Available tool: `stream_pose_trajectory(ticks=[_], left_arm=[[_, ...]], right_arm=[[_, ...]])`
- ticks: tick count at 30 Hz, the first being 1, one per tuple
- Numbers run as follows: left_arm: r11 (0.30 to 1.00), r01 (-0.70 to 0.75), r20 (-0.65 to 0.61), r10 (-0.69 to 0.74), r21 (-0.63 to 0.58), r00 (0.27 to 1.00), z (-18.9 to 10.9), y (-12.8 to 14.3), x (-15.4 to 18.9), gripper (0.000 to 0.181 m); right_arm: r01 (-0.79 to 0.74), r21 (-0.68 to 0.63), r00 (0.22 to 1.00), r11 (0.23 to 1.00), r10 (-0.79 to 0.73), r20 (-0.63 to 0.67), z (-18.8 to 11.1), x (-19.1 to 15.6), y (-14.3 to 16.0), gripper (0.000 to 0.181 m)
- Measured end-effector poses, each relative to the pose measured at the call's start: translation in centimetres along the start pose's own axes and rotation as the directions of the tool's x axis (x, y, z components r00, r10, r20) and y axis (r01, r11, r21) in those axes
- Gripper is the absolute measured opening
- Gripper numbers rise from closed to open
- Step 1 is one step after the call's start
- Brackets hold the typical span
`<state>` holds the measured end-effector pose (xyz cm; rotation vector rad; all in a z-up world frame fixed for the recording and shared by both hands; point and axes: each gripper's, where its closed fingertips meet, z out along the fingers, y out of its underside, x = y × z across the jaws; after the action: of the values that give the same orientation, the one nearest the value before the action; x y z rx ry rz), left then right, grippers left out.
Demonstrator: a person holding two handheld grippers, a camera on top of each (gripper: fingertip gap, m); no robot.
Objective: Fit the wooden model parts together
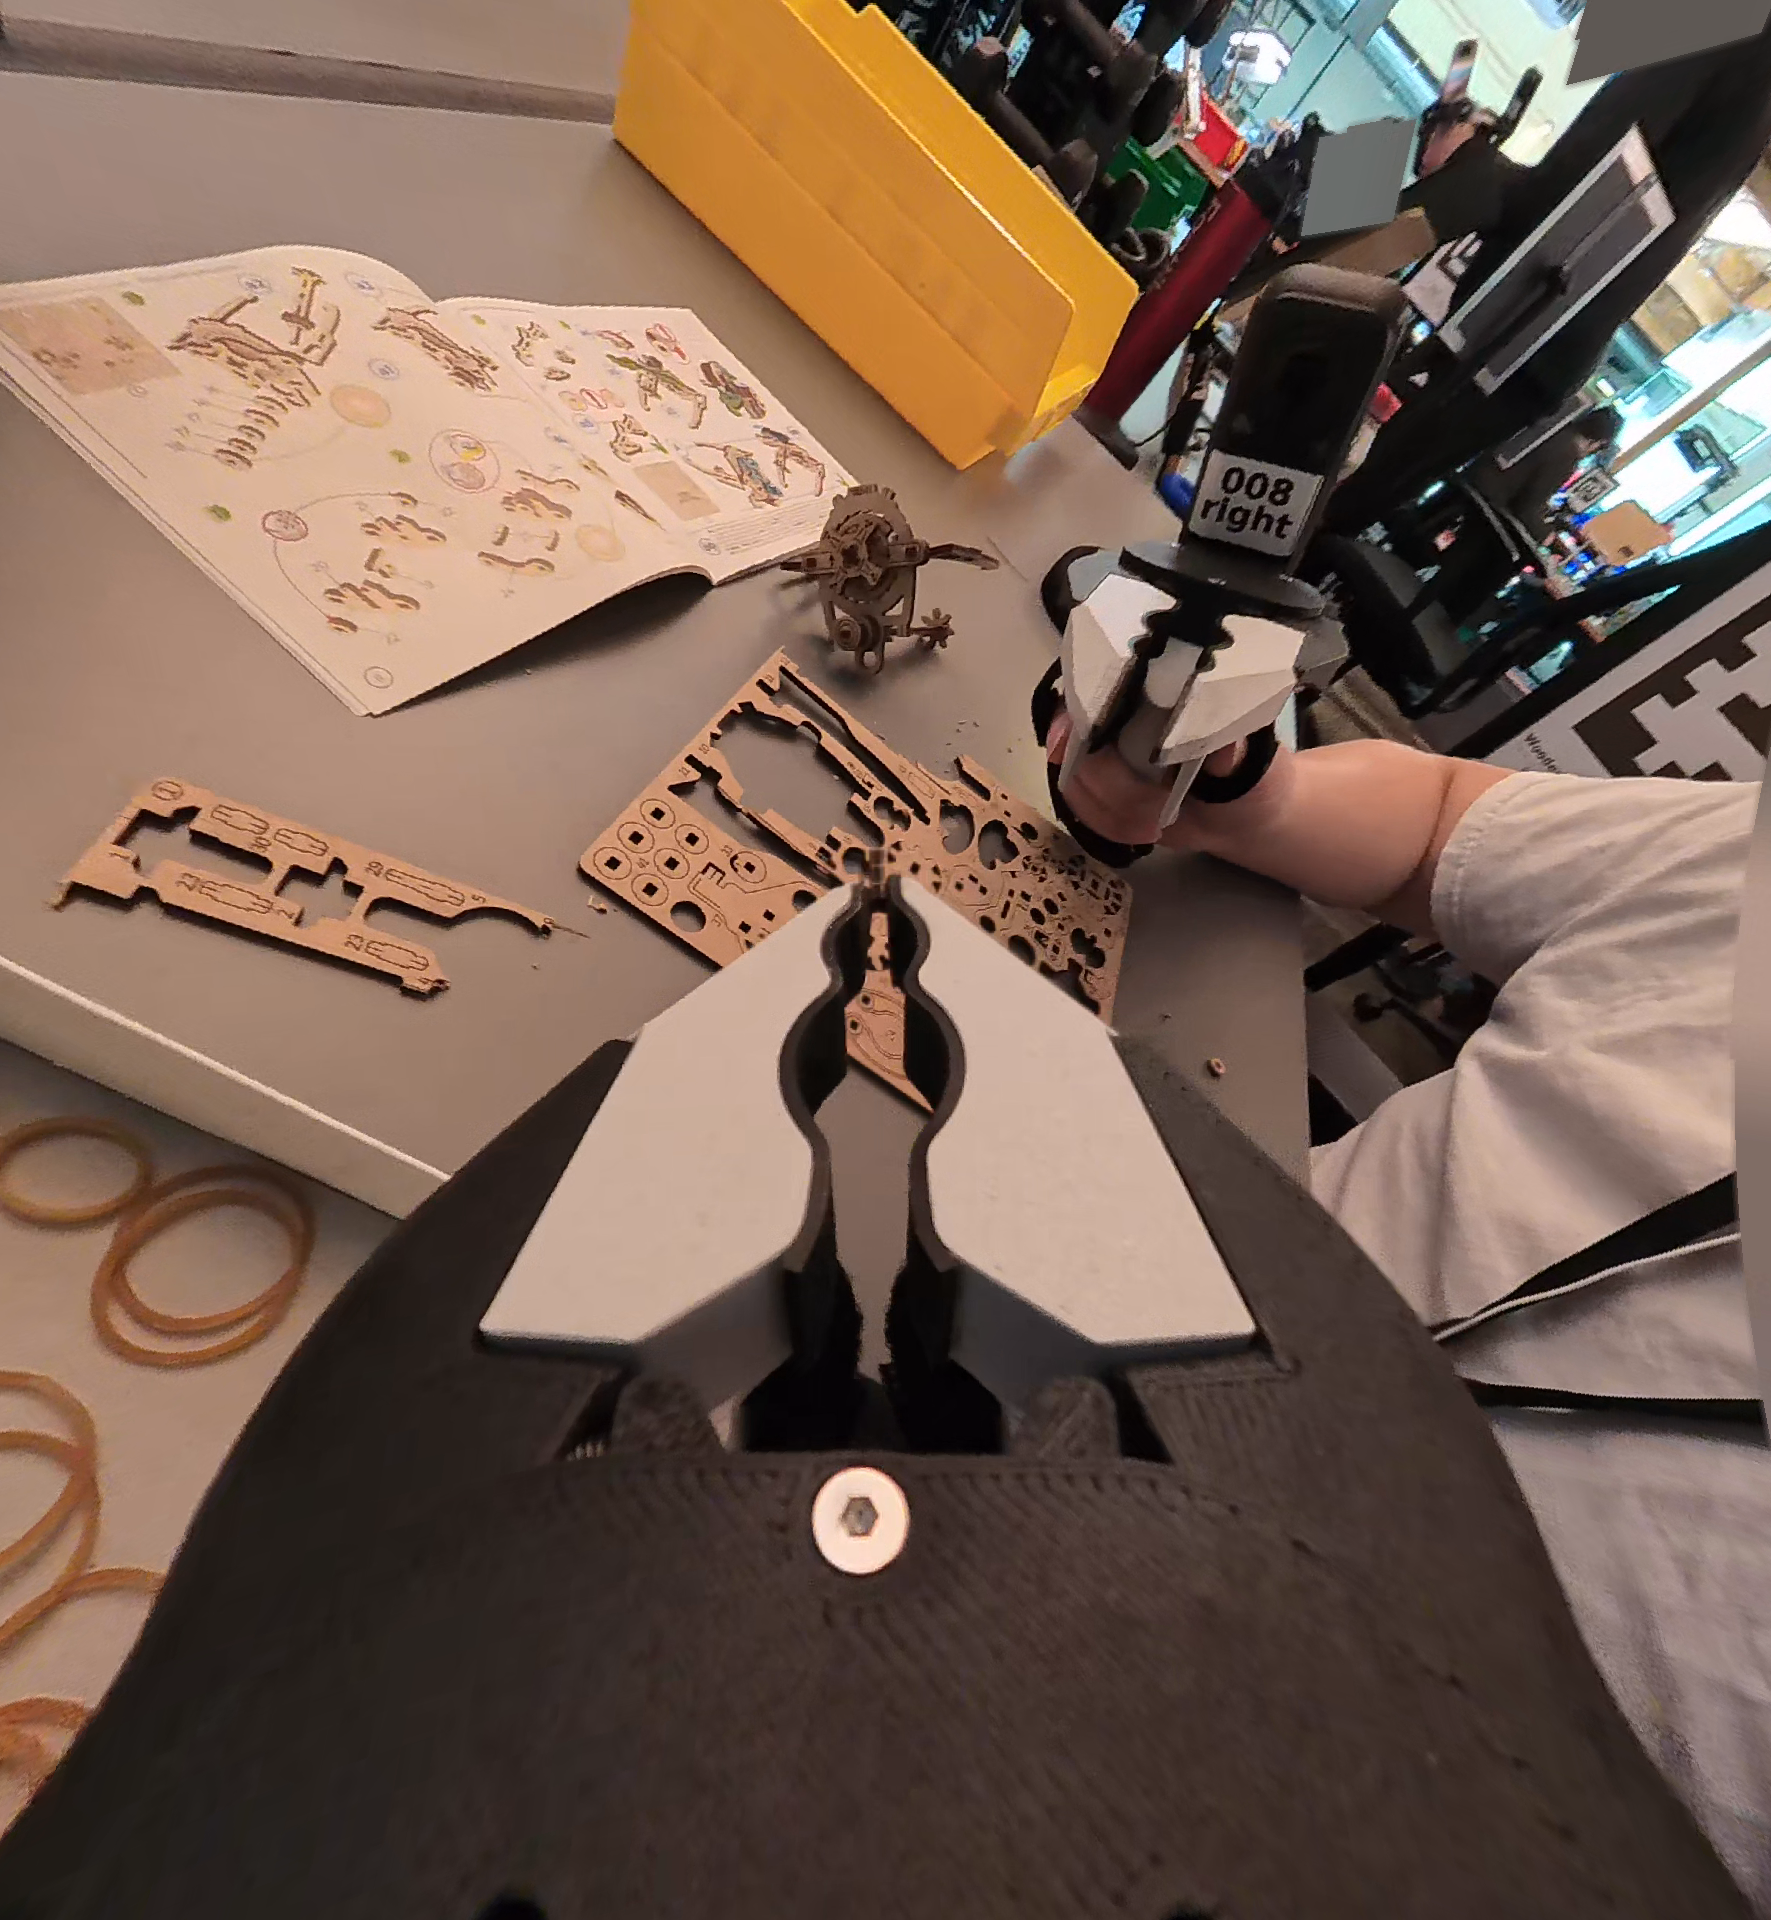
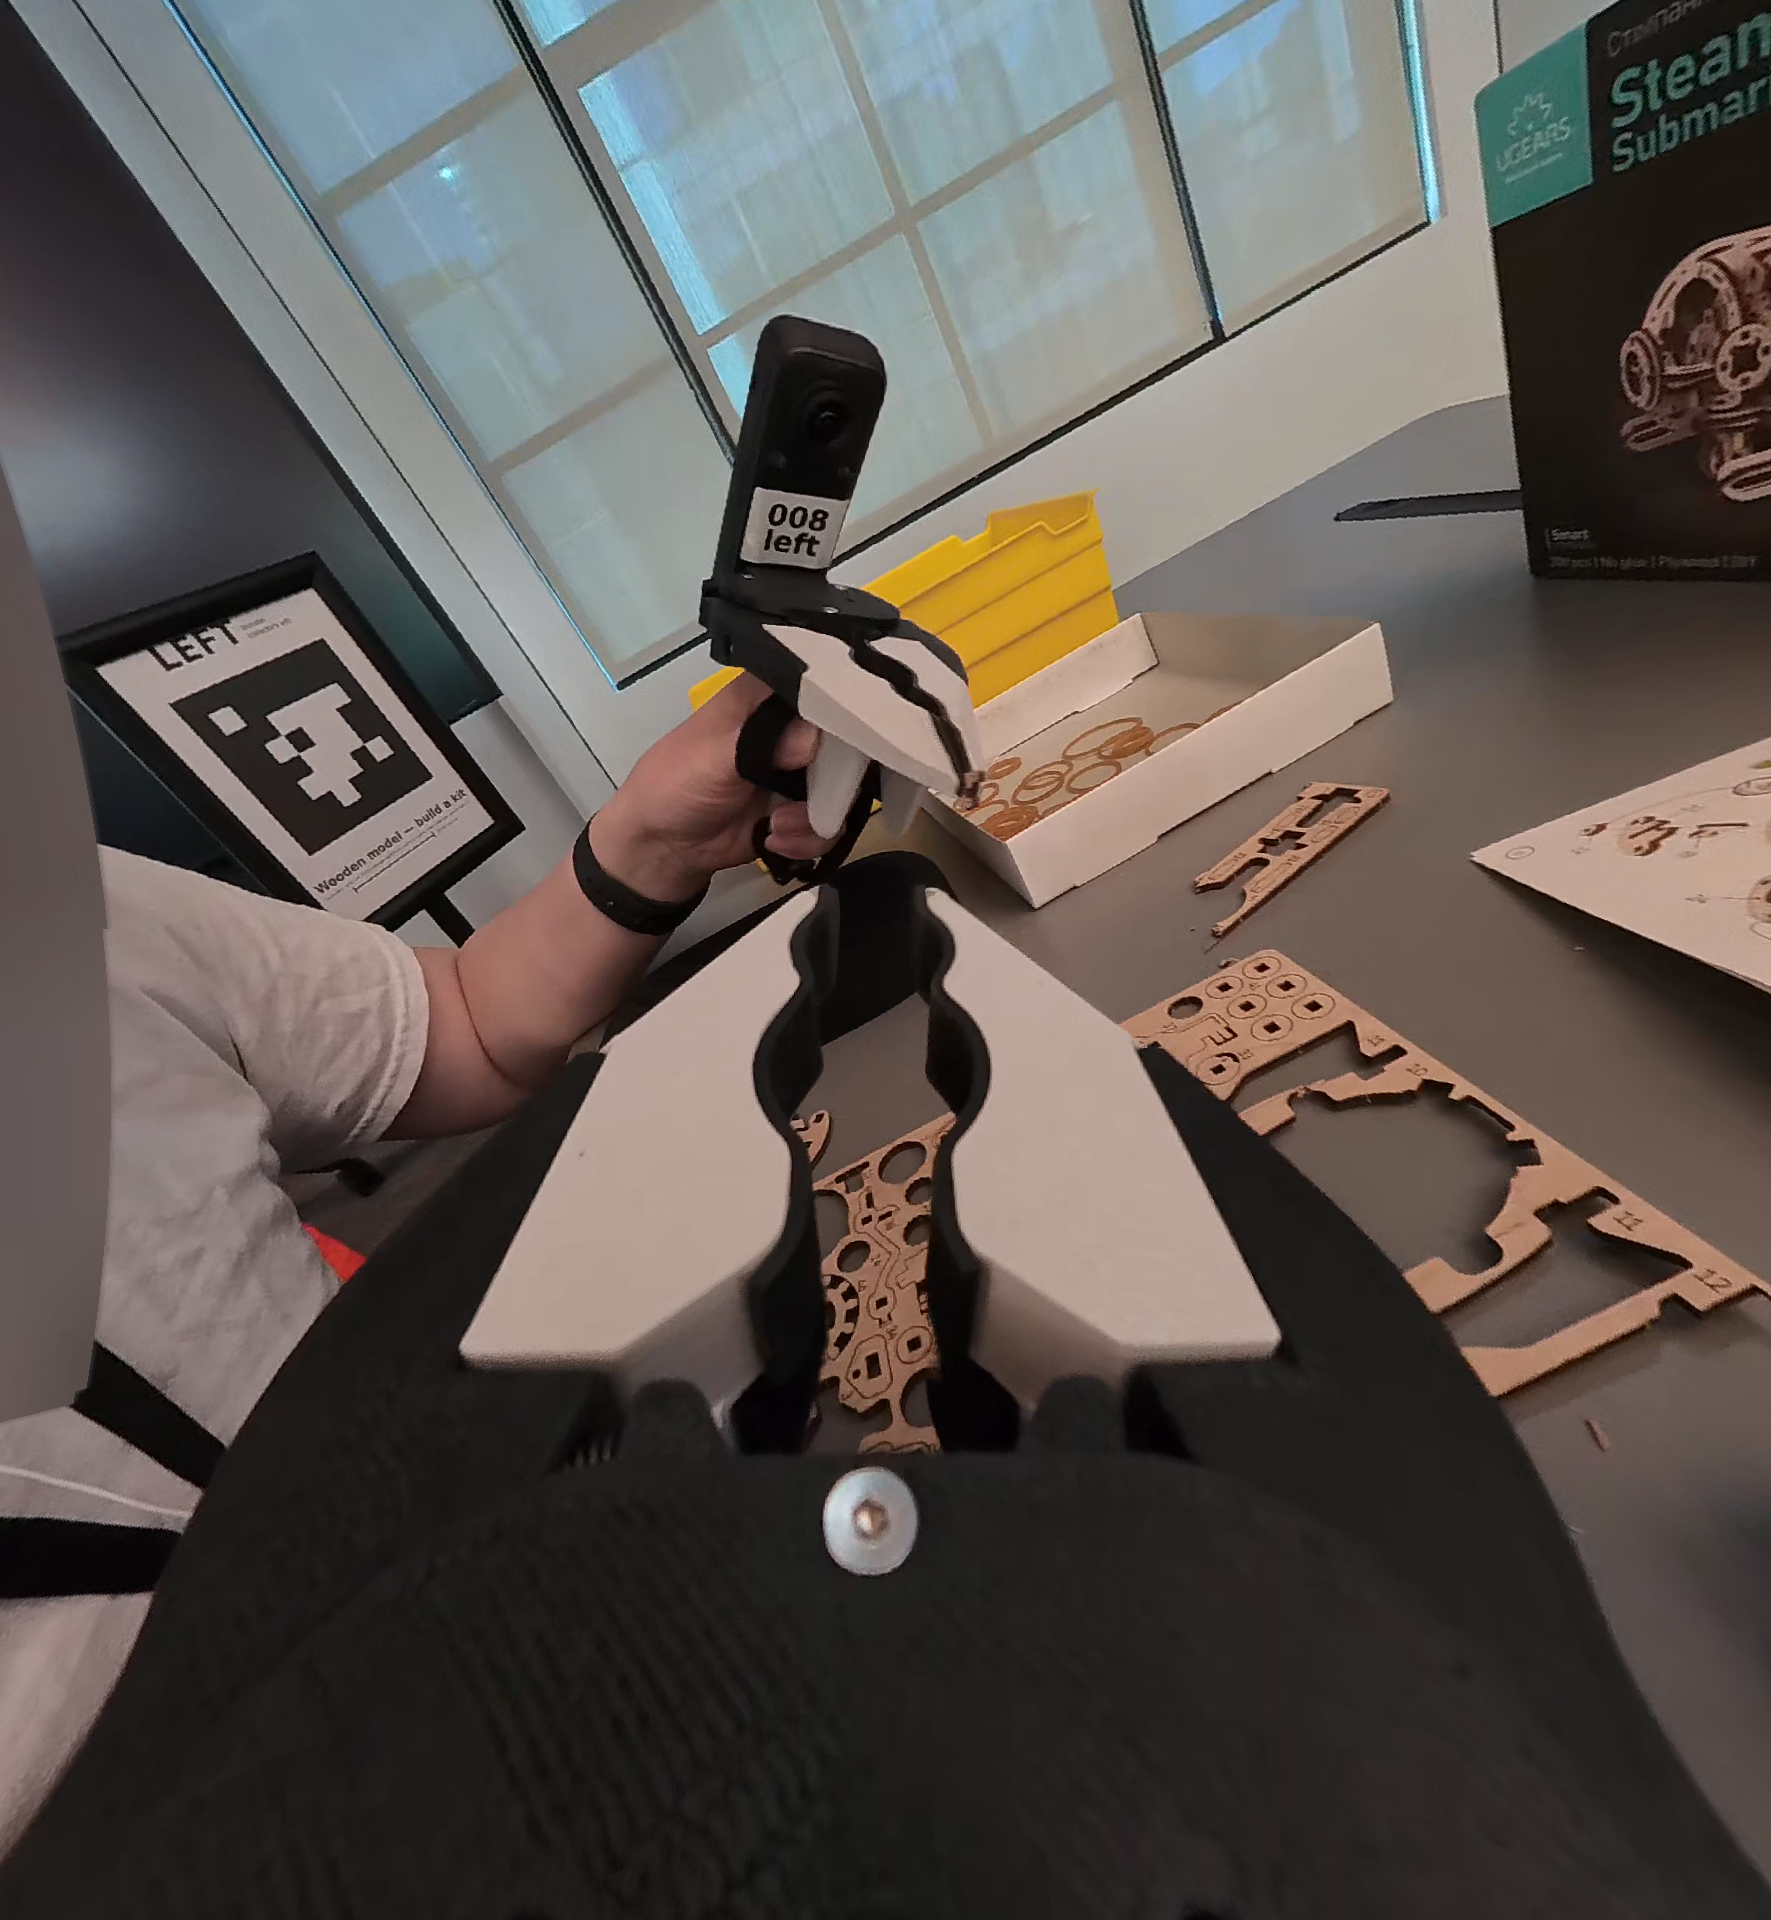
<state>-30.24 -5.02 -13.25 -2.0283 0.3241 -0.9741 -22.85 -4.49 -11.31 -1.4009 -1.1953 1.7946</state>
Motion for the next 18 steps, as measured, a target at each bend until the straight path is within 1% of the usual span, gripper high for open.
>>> stream_pose_trajectory(ticks=[6, 13, 16, 18], left_arm=[[0.999, -0.043, 0.053, 0.044, -0.009, 0.998, -0.1, 0.0, -0.3, 0.001], [0.999, -0.045, 0.071, 0.044, 0.007, 0.996, -0.4, -0.3, -0.5, 0.001], [0.999, -0.045, 0.080, 0.044, 0.015, 0.996, -0.5, -0.5, -0.7, 0.001], [0.999, -0.042, 0.086, 0.040, 0.019, 0.995, -0.6, -0.5, -1.0, 0.001]], right_arm=[[0.007, -0.014, 1.000, 1.000, -0.007, 0.013, 0.2, -0.2, 0.3, 0.009], [0.001, -0.034, 1.000, 0.999, -0.001, 0.019, 0.3, -0.3, 0.7, 0.009], [0.013, -0.079, 1.000, 0.997, -0.014, -0.012, 0.5, 0.0, 1.4, 0.010], [0.033, -0.137, 0.998, 0.990, -0.039, -0.042, 0.9, 0.1, 2.4, 0.010]])
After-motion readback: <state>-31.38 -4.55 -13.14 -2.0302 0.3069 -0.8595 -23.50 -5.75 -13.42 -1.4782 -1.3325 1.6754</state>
